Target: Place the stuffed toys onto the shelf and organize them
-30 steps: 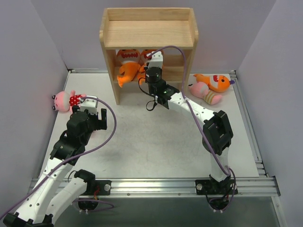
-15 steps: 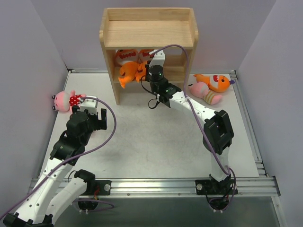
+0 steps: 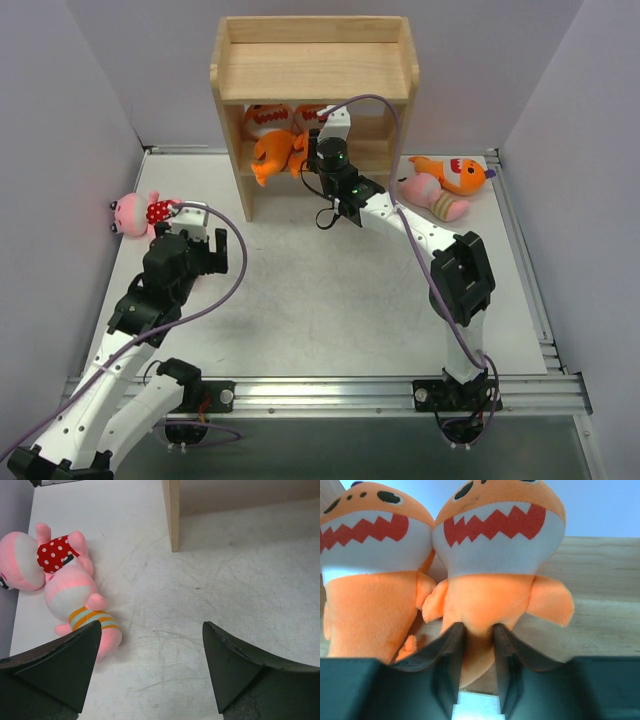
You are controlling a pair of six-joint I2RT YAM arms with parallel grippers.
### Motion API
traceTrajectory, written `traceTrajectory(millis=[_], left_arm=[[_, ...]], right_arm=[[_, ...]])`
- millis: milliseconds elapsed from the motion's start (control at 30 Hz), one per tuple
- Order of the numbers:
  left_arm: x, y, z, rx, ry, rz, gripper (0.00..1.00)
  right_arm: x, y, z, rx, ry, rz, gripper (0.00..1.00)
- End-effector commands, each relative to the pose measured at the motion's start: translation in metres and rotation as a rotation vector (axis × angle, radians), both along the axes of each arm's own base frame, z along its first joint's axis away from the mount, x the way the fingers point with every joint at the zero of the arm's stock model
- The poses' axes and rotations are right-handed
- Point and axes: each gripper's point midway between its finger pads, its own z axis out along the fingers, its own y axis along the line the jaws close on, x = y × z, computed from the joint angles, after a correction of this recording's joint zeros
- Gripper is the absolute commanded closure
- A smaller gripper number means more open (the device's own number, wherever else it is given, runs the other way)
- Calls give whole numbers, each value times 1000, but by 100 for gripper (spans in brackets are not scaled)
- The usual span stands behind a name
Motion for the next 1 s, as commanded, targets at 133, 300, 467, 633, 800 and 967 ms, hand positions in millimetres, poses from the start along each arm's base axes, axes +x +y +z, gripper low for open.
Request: traceTrajectory(millis=[133,300,467,633,800,967], left_arm=[[15,-27,19,-143,-49,-60,9],[18,-29,19,-171,-38,-56,9],[19,-33,26,-211,-48,-59,9],[25,-41,31,-274,-59,-64,9],[37,-55,36,-363,-67,-78,9],[56,-64,43,-454,-81,-65,9]], right_arm=[[-7,-6,25,46,-39,4,56],[-12,-9,31,52,-46,8,45],[-15,-19,31,72,-37,-7,32],[-21,-25,42,88,-45,7,23],[-33,-27,51,105,-47,47,19],[-48,-34,58,122,-40,67,20]])
